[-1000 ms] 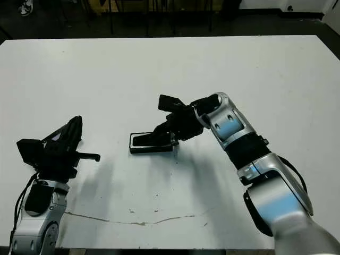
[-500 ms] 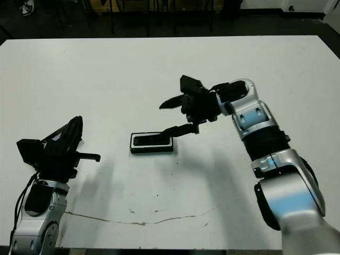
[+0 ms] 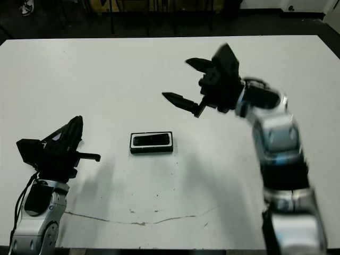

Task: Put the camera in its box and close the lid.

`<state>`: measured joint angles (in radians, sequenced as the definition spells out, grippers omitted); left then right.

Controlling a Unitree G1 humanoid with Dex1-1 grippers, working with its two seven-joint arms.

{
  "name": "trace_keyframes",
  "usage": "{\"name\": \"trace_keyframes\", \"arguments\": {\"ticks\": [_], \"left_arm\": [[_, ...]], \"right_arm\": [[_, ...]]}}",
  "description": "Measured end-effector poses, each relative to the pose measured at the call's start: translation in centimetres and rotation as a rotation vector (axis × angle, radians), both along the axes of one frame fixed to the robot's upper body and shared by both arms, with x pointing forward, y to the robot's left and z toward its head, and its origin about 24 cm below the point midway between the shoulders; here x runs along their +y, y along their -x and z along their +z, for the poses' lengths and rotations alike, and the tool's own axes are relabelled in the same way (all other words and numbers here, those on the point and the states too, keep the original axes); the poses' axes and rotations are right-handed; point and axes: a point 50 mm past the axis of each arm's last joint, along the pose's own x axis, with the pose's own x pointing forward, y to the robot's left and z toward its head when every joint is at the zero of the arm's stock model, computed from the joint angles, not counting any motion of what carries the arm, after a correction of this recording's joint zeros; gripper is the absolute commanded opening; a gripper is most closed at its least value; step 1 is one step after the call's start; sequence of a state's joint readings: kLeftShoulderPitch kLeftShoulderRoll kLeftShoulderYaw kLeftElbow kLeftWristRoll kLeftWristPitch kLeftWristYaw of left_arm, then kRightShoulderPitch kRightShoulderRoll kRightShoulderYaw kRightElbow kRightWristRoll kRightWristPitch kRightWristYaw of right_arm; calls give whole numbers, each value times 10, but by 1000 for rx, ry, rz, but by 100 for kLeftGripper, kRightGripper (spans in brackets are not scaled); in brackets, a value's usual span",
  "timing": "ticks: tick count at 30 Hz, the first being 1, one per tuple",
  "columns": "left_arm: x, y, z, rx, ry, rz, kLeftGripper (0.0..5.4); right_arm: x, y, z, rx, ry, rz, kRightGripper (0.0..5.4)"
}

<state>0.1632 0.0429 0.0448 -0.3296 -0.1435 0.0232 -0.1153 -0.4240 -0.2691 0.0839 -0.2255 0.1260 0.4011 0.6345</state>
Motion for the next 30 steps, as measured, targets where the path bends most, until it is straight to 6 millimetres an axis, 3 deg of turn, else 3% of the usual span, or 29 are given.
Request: {"name": "trace_keyframes", "arguments": {"ticks": [10,20,30], "left_arm": [[0,0,0,2,-12,9,0],[-1,0,-1,7,-14,8,0],[-1,0,0,7,-19,5,0]], "right_arm": [[23,31,-22,-250,138,21,193],[40,33,-33,-270,204,14,8],[45,26,-46,-185,295,-31,2]]}}
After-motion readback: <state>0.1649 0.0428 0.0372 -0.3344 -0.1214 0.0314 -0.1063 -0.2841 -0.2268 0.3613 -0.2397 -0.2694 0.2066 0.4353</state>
